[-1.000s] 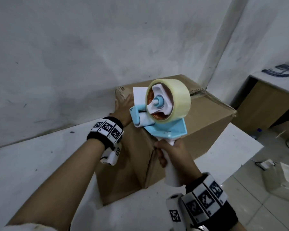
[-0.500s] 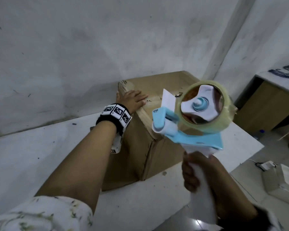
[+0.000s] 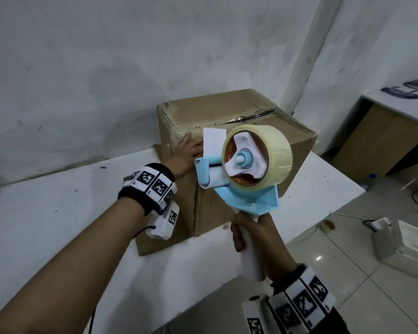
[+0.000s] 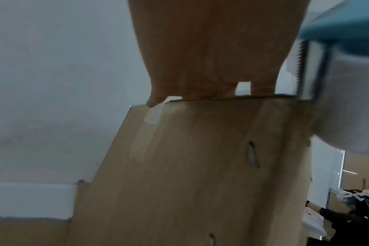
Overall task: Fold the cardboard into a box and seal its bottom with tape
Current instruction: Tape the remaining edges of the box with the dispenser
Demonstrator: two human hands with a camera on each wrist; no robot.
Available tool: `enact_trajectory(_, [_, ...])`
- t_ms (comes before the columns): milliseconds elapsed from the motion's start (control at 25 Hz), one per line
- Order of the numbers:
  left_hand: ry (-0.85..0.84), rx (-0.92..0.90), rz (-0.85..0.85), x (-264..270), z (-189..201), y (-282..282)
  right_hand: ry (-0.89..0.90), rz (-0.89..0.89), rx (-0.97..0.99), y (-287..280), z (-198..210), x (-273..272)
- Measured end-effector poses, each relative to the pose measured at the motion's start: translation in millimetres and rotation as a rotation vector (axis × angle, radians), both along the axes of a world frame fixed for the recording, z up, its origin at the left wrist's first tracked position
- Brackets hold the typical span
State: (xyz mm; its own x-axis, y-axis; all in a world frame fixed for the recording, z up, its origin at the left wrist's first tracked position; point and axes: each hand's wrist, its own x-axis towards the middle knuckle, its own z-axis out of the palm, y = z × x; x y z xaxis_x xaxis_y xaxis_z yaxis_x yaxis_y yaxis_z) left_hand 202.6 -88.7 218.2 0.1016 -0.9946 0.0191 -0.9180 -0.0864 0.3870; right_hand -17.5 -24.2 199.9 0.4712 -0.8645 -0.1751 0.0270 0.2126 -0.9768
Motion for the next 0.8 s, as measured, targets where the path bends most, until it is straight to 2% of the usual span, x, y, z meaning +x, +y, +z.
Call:
enact_trajectory(120, [-0.088, 0.102, 0.151, -8.4, -2.0, 3.4, 0.013, 0.009, -0.005, 3.7, 2.9, 2.4])
enact_trajectory(280, [-0.122, 0.094, 0.137, -16.2, 1.8, 7.8, 0.043, 0.035, -0.039, 21.4, 10.9, -19.1])
enact_trajectory(480, [-0.015, 0.047, 0.159, -15.5, -2.4, 10.6, -0.019, -0.028, 0.162, 40.5, 11.8, -53.5])
enact_trajectory(600, [-0.090, 0.054, 0.212, -20.0, -2.4, 16.4, 0.012, -0.032, 0.227, 35.9, 10.3, -46.2])
enact_trajectory(720, [-0.095, 0.073, 0.302, -23.3, -0.3, 20.7, 0.073, -0.058, 0.273, 30.3, -0.8, -37.6])
enact_trajectory(800, [-0.098, 0.112, 0.300, -27.2, 1.1, 23.0, 0.095, -0.077, 0.313, 31.2, -9.8, -33.6])
